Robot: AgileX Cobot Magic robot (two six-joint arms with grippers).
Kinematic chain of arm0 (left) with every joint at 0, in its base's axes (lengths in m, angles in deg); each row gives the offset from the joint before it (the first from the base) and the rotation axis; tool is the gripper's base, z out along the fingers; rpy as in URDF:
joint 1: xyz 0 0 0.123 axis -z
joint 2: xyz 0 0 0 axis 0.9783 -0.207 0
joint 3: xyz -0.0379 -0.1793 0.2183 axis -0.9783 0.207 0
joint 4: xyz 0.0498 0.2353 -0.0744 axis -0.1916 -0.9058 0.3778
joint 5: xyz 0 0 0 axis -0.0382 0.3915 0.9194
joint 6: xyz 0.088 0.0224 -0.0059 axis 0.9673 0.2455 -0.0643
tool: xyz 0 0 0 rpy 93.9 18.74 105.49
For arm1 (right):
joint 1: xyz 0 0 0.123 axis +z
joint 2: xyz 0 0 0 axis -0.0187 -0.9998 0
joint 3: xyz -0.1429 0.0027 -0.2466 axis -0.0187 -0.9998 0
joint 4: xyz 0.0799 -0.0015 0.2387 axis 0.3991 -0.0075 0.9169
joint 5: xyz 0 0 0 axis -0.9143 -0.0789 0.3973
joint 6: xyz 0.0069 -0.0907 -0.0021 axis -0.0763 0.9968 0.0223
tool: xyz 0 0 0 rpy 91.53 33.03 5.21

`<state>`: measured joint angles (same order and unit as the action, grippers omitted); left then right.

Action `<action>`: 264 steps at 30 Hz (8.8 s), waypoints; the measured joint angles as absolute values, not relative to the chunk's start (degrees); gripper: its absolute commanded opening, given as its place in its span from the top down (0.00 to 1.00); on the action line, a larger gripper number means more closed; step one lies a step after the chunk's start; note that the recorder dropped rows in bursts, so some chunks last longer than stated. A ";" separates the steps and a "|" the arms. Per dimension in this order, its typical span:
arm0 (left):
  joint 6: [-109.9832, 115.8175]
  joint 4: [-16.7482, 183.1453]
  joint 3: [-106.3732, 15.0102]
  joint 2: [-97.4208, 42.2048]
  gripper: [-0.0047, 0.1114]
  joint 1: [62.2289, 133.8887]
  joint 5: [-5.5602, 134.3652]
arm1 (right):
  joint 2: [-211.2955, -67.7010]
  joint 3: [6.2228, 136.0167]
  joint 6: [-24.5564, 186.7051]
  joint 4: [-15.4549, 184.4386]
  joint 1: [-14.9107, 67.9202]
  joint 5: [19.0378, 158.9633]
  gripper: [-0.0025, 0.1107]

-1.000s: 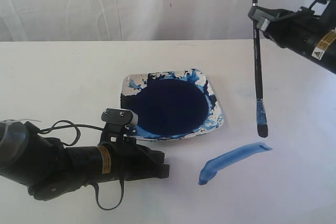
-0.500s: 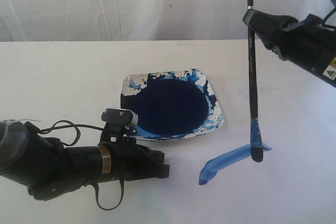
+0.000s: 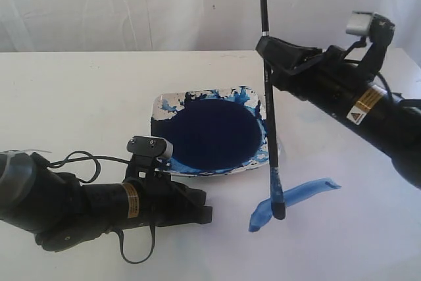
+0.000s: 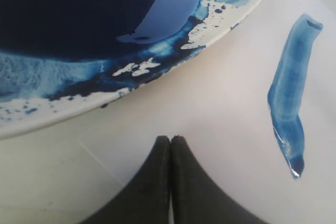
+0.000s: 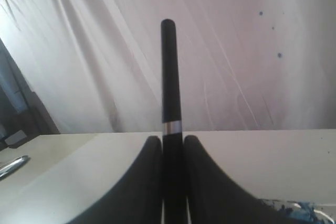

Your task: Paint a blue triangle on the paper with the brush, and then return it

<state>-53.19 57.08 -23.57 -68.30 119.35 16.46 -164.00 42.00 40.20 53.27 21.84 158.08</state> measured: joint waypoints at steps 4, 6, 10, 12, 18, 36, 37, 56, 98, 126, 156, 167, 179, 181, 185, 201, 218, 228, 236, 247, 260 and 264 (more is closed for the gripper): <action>-53.19 57.08 -23.57 -68.30 0.96 119.35 16.46 | -168.21 42.00 40.86 57.02 23.82 158.08 0.98; -53.19 57.08 -23.57 -68.30 0.96 119.35 16.46 | -170.20 42.00 42.06 59.88 24.83 158.08 0.98; -53.19 57.08 -23.57 -68.30 0.96 119.35 16.46 | -172.94 42.00 44.45 63.69 26.18 158.08 0.98; -53.19 57.08 -23.57 -68.30 0.96 119.35 16.46 | -173.56 42.11 44.68 64.07 26.42 157.97 0.98; -53.19 57.08 -23.57 -68.30 0.96 119.35 16.46 | -173.92 43.29 45.69 64.58 26.67 157.97 0.98; -53.19 57.08 -23.57 -68.30 0.96 119.35 16.46 | -174.05 43.38 48.22 65.02 26.67 158.07 0.98; -53.19 57.08 -23.57 -68.30 0.96 119.35 16.46 | -174.05 43.38 48.21 64.81 26.67 158.07 0.98; -53.19 57.08 -23.57 -68.30 0.96 119.35 16.46 | -166.20 38.15 51.24 62.01 26.67 155.26 0.98; -53.19 57.08 -23.57 -68.30 0.96 119.35 16.46 | -176.24 44.94 48.47 60.04 26.67 158.29 0.98; -53.19 57.08 -23.57 -68.30 0.96 119.35 16.46 | -168.72 29.46 69.62 75.14 26.67 156.86 0.98; -53.19 57.08 -23.57 -68.30 0.96 119.35 16.46 | -153.60 29.00 78.11 100.17 26.67 158.05 0.98; -53.19 57.08 -23.57 -68.30 0.96 119.35 16.46 | -155.46 36.43 84.16 105.27 26.67 158.05 0.98; -53.19 57.08 -23.57 -68.30 0.96 119.35 16.46 | -167.07 44.06 84.59 107.98 23.37 158.05 0.98; -53.19 57.08 -23.57 -68.30 0.96 119.35 16.46 | -168.69 45.22 84.59 107.98 23.37 158.05 0.98; -53.19 57.08 -23.57 -68.30 0.96 119.35 16.46 | -171.73 47.35 84.59 107.98 23.37 158.05 0.98; -53.19 57.08 -23.57 -68.30 0.96 119.35 16.46 | -175.99 50.92 88.57 110.52 23.37 154.45 0.98; -53.19 57.08 -23.57 -68.30 0.96 119.35 16.46 | -177.01 50.92 88.47 109.46 23.37 149.31 0.98; -53.19 57.08 -23.57 -68.30 0.96 119.35 16.46 | -177.14 50.92 87.64 107.96 23.37 147.30 0.98; -53.19 57.08 -23.57 -68.30 0.96 119.35 16.46 | -177.14 50.92 86.47 107.70 23.37 143.17 0.98; -53.19 57.08 -23.57 -68.30 0.96 119.35 16.46 | -177.14 49.76 85.46 105.93 23.37 140.52 0.98; -53.19 57.08 -23.57 -68.30 0.96 119.35 16.46 | -176.82 45.06 76.97 100.51 23.37 142.00 0.98; -53.19 57.08 -23.57 -68.30 0.96 119.35 16.46 | -176.70 44.82 75.27 99.47 23.37 142.00 0.98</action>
<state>-53.19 57.08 -23.57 -68.30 119.35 16.46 -176.70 44.82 75.27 99.47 23.37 142.00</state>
